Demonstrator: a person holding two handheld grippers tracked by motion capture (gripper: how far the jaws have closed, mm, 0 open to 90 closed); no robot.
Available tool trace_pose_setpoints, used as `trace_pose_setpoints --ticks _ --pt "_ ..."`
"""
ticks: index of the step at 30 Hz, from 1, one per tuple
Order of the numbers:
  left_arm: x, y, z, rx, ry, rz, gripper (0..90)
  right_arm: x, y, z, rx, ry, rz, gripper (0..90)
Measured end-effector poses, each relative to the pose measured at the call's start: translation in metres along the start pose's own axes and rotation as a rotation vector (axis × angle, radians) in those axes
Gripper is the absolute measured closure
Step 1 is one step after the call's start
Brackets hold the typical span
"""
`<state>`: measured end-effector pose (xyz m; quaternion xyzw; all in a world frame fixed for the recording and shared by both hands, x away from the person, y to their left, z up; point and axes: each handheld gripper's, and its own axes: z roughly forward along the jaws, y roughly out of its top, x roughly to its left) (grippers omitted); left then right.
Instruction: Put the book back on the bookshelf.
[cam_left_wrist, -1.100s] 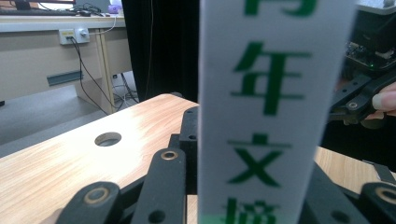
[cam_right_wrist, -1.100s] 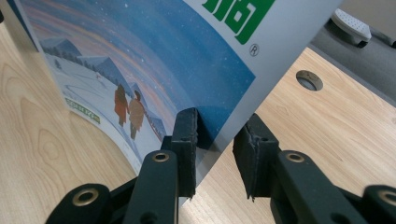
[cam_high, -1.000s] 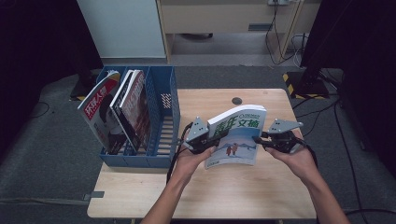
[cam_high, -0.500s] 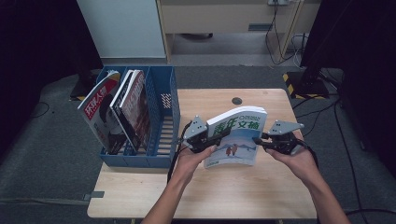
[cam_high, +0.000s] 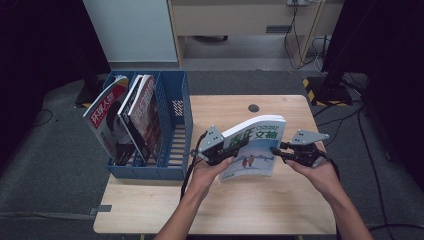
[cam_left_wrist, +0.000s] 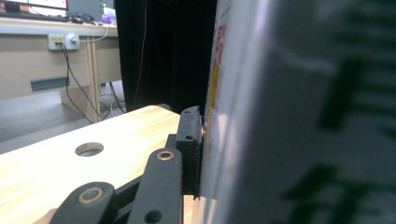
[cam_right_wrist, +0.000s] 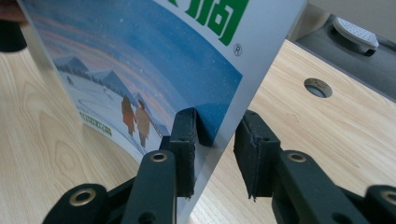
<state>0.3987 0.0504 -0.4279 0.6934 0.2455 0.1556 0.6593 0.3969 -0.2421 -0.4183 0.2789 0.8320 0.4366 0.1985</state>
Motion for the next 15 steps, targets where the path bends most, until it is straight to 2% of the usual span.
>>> trace_pose_setpoints --ticks 4,7,15 --pt "-0.0014 -0.0008 -0.0013 -0.005 -0.015 0.014 70.9 -0.0019 -0.0019 0.0013 -0.012 0.000 0.022 64.6" --pt "-0.0024 -0.0014 -0.0021 -0.008 -0.027 0.027 71.8 -0.0043 -0.0018 0.0036 -0.023 -0.008 0.032 58.2" --pt "-0.0033 -0.0051 -0.0047 -0.028 -0.020 0.032 72.6 -0.0093 -0.0069 0.0095 -0.022 -0.025 0.045 47.3"
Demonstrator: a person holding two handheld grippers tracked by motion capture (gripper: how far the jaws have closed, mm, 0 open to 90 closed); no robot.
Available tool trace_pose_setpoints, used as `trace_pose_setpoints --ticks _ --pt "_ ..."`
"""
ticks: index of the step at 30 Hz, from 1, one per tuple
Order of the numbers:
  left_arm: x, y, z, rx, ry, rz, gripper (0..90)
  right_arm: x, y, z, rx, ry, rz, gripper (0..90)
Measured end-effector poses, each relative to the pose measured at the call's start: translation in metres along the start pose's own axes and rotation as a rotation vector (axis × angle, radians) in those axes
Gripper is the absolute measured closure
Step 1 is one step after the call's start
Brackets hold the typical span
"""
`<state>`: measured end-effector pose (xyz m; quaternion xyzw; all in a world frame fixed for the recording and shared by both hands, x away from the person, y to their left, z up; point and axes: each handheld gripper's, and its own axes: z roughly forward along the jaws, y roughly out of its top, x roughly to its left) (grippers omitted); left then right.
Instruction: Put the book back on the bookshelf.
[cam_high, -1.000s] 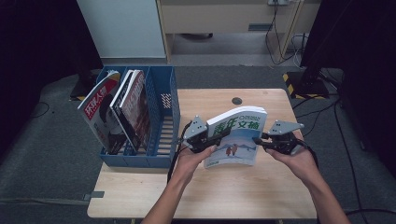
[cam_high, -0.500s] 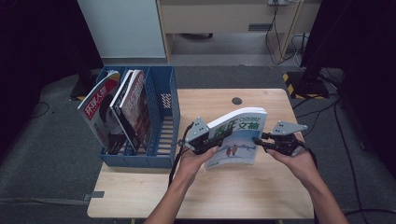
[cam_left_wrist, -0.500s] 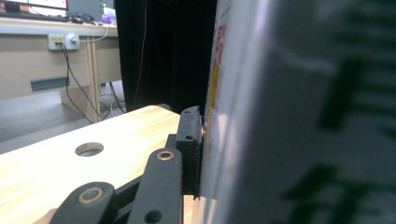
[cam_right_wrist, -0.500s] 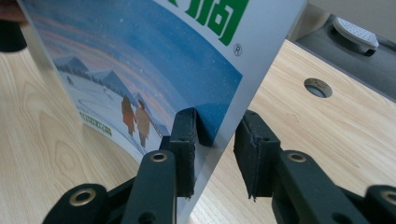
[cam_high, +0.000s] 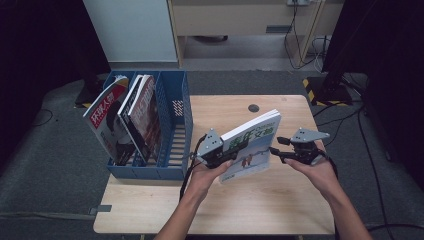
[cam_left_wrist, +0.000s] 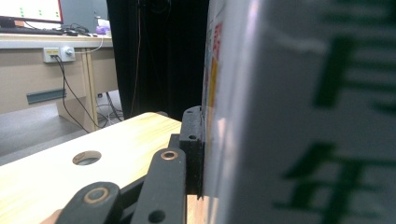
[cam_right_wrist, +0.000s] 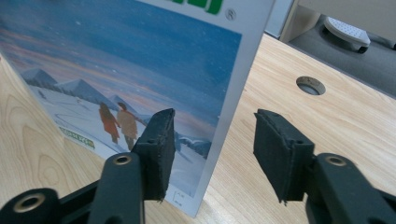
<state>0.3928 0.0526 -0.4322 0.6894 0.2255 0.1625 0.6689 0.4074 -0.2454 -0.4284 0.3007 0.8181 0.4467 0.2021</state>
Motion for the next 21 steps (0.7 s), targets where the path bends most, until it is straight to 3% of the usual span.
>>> trace_pose_setpoints --ticks 6,21 --pt "-0.004 -0.002 -0.003 -0.016 -0.025 -0.003 72.1 0.002 -0.002 0.008 0.009 0.001 -0.004 44.7" --pt "-0.013 -0.009 -0.006 -0.050 -0.039 -0.010 70.0 0.007 -0.002 0.009 0.008 0.020 -0.017 54.8"
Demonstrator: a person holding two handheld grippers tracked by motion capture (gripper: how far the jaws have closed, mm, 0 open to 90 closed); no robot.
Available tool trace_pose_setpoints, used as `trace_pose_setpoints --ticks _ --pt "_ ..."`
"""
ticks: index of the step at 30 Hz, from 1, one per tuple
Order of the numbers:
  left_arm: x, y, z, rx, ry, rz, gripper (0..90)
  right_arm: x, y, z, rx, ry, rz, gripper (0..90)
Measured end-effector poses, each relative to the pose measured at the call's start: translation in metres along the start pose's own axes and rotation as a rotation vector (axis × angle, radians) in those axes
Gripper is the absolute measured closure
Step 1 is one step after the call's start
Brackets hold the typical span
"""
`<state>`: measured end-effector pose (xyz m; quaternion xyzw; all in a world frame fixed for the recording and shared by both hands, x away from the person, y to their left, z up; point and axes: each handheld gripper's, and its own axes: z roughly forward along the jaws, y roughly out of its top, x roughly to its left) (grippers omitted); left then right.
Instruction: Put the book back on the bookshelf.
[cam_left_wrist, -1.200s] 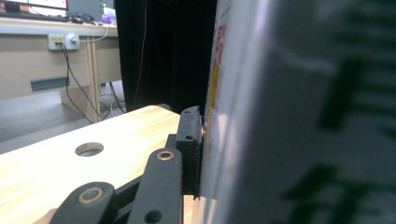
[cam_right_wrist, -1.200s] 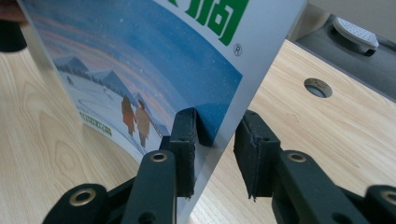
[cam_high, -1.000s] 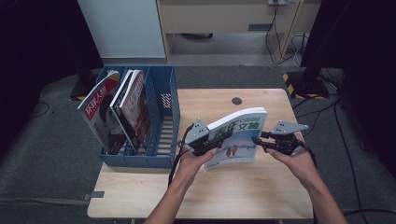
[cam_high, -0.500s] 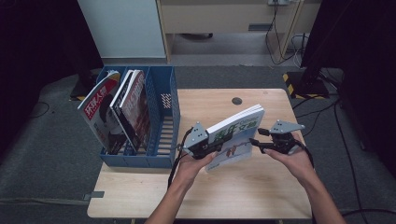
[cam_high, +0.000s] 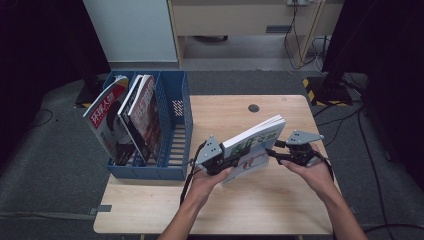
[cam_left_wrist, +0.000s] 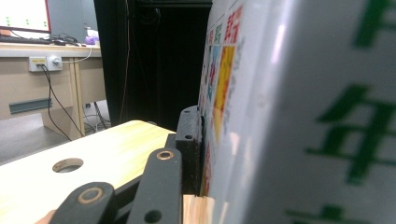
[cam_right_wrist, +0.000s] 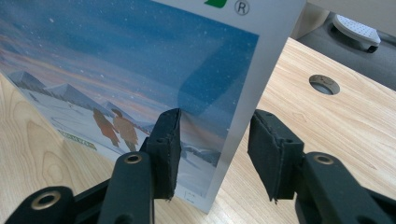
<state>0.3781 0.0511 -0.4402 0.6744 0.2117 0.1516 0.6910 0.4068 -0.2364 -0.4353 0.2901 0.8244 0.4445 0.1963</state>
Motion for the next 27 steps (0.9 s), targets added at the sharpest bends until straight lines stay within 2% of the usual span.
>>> trace_pose_setpoints --ticks 7,27 --pt "0.000 -0.007 -0.001 0.028 0.011 -0.014 68.8 0.001 0.000 -0.002 -0.002 -0.002 -0.002 55.9" --pt "0.001 -0.018 0.000 0.037 0.011 -0.022 67.9 0.002 -0.003 -0.005 -0.010 -0.004 0.001 56.7"
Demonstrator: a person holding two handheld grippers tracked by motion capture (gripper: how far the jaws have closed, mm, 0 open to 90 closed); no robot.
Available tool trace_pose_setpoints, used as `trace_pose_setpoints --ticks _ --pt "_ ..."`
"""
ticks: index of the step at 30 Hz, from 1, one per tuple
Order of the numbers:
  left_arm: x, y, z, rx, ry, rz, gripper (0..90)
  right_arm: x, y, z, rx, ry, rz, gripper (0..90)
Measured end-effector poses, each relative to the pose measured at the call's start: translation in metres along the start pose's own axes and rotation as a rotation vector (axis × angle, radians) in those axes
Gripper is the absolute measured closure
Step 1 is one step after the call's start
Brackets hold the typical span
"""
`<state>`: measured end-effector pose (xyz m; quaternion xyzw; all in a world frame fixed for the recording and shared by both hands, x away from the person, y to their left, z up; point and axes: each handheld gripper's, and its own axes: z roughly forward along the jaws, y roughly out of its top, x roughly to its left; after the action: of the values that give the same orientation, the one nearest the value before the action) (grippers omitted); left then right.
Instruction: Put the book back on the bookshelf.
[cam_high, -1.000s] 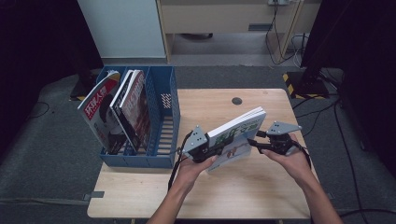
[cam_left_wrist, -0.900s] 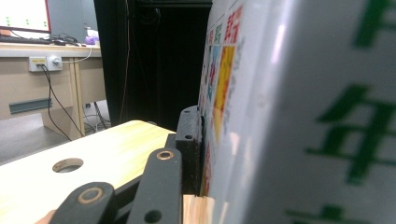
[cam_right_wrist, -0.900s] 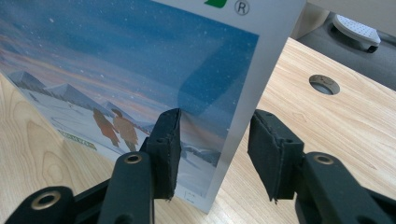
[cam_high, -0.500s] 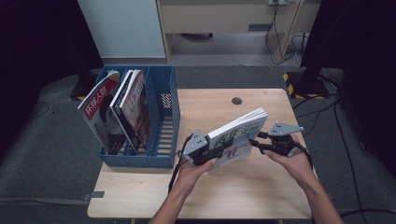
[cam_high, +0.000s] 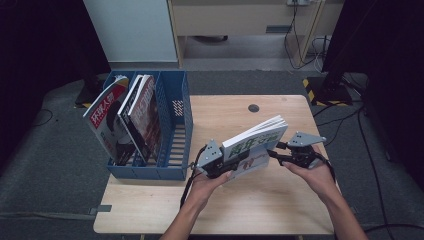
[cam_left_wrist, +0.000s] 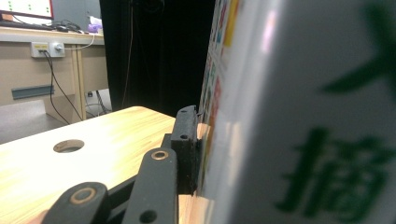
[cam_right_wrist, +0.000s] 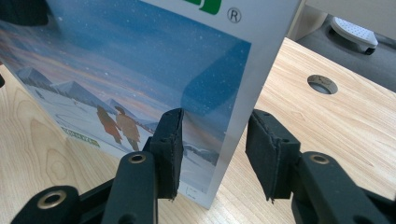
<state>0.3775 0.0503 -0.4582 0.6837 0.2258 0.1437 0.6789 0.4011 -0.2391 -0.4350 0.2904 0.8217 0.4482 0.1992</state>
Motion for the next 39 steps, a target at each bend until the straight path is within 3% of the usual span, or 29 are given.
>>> trace_pose_setpoints --ticks 5,9,21,28,32,39 --pt "0.000 -0.001 0.000 -0.006 0.004 0.000 69.7 0.000 -0.001 0.000 -0.003 0.004 0.005 54.8" --pt "0.000 -0.001 0.000 -0.007 0.007 0.005 70.2 -0.001 -0.005 0.001 0.016 -0.006 0.012 45.5" --pt "0.000 -0.001 0.000 -0.007 0.006 0.007 70.4 -0.008 -0.041 0.005 0.098 -0.059 0.115 22.5" --pt "0.000 0.000 0.000 -0.007 0.011 0.009 70.5 -0.004 -0.064 0.011 0.120 -0.058 0.149 21.2" --pt "0.000 0.000 0.000 -0.005 0.011 0.012 70.6 -0.003 -0.075 0.013 0.163 -0.069 0.161 21.2" --pt "-0.001 0.000 0.000 -0.001 0.011 0.020 70.6 -0.001 -0.086 0.012 0.187 -0.066 0.175 22.7"
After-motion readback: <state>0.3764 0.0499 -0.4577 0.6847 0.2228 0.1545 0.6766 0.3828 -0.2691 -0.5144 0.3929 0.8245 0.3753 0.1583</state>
